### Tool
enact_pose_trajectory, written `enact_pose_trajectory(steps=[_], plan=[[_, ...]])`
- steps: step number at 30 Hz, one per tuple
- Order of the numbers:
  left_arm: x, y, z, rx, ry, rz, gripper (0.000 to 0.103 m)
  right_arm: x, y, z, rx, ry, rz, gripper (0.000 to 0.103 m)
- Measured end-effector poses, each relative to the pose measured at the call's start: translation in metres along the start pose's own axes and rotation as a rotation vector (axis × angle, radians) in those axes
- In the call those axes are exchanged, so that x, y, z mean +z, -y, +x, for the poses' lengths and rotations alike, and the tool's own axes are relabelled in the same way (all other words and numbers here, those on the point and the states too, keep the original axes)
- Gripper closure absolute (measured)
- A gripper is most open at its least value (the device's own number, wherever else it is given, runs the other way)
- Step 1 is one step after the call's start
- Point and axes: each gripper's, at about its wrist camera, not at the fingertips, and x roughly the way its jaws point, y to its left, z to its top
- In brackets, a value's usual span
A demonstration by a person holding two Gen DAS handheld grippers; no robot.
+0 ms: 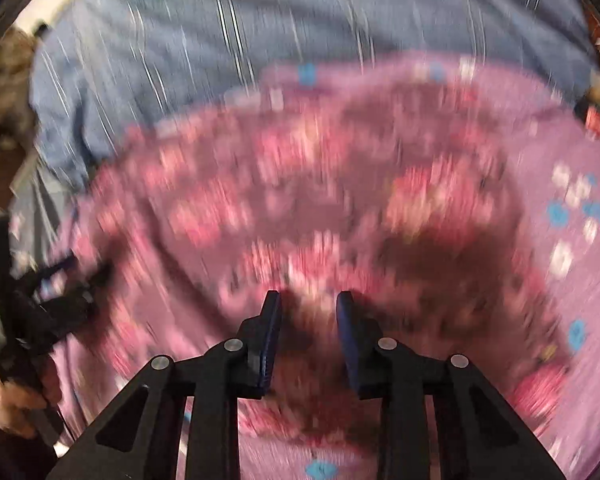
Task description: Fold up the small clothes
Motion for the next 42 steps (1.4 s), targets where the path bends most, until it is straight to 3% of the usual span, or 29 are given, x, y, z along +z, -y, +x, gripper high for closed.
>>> enact_pose_trajectory(steps=[2,6,9,14,18,22,42], plan=[[-0.012,-0.001,-0.001,-0.012,-0.015,0.019,0.028,-0.009,-0.002,-0.004,-0.017,0.020,-0.018,0.073],[-0.030,-0.002,-0.007,-0.030,-0.017,0.047,0.030,-0.024,0.001,-0.010,-0.010,-0.023,-0.004,0.074],[-0.034,-0.003,-0.020,-0.026,-0.003,0.016,0.034,-0.034,0.006,-0.021,0.010,0.003,0.036,0.074],[-0.032,0.002,-0.062,0.029,0.086,-0.073,0.031,-0.042,-0.004,-0.048,0.006,0.132,0.044,0.067],[-0.028,0.008,-0.089,0.019,0.166,-0.124,0.022,-0.045,-0.019,-0.069,-0.006,0.276,0.006,0.052],[-0.020,0.014,-0.103,0.016,0.231,-0.115,0.020,-0.044,-0.025,-0.074,-0.012,0.359,-0.017,0.051],[-0.009,0.028,-0.081,-0.015,0.206,-0.155,0.019,-0.026,-0.028,-0.052,-0.009,0.342,-0.021,0.051]])
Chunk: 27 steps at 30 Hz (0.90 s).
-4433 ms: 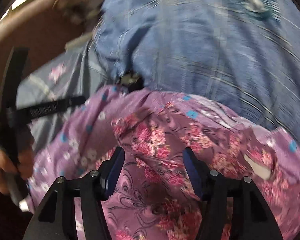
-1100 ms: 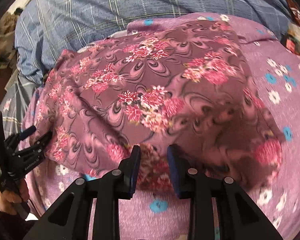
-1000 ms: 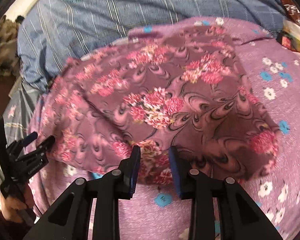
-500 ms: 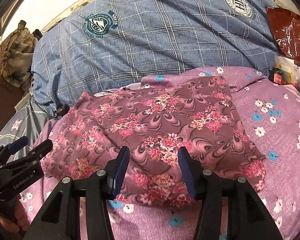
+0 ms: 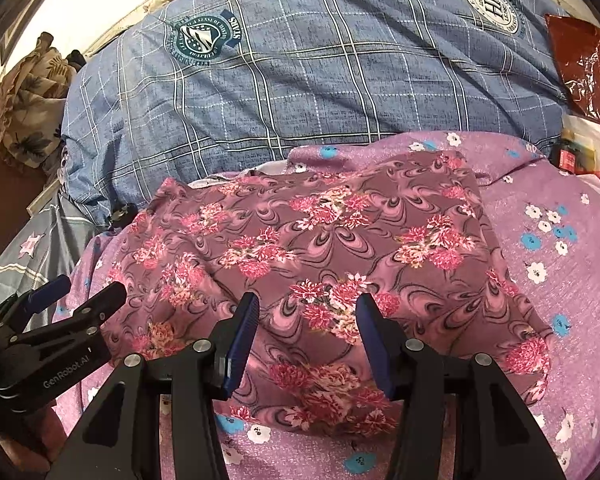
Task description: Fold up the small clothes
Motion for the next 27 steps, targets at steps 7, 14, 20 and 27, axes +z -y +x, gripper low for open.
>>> enact_pose_trajectory(steps=[7,14,20,27], plan=[[0.001,0.009,0.001,-0.031,0.000,0.001,0.019,0.001,0.004,0.003,-0.010,-0.012,0.011,0.051],[0.000,0.012,-0.001,-0.057,0.010,-0.010,0.019,0.003,0.004,0.012,-0.058,-0.041,0.000,0.051],[-0.001,0.015,-0.001,-0.055,0.010,-0.014,0.019,0.003,0.002,0.010,-0.096,-0.031,-0.027,0.051],[-0.001,0.018,-0.003,-0.046,0.034,-0.021,0.016,0.005,0.005,0.008,-0.124,-0.022,-0.039,0.051]])
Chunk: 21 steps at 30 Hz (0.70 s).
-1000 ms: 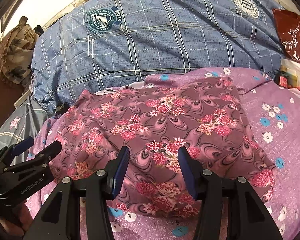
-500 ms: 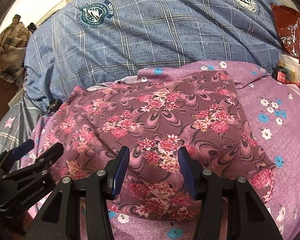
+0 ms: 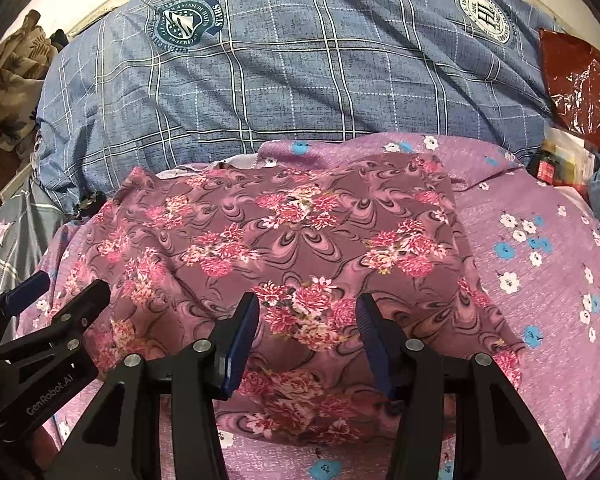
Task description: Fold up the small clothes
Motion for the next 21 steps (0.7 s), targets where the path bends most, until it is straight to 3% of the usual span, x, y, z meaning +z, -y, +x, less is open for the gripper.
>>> enact_pose_trajectory(steps=[21], plan=[[-0.0016,-0.0077,0.0080,0.029,-0.006,-0.026,0.016,-0.0007,-0.0066,-0.0004,-0.113,0.028,-0.076,0.051]])
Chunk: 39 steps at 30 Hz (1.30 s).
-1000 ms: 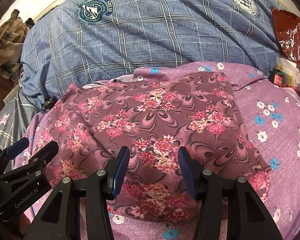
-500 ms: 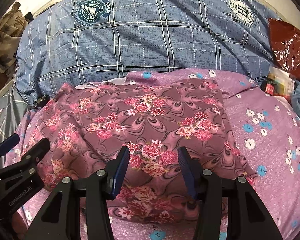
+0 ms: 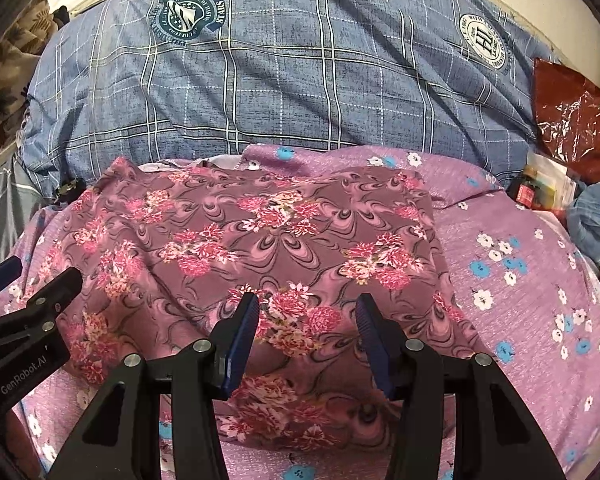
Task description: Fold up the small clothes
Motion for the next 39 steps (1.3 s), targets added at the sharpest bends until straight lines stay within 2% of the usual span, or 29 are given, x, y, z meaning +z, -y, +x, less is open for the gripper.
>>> enact_pose_trajectory(steps=[9,39], plan=[[0.0002,0.0005,0.0003,0.001,0.003,-0.005,0.016,-0.0002,-0.0014,-0.0025,-0.029,0.017,-0.023,0.051],[0.0021,-0.0017,-0.0020,0.006,0.015,-0.024,0.016,-0.0005,-0.0053,-0.0035,-0.041,0.032,-0.047,0.051]])
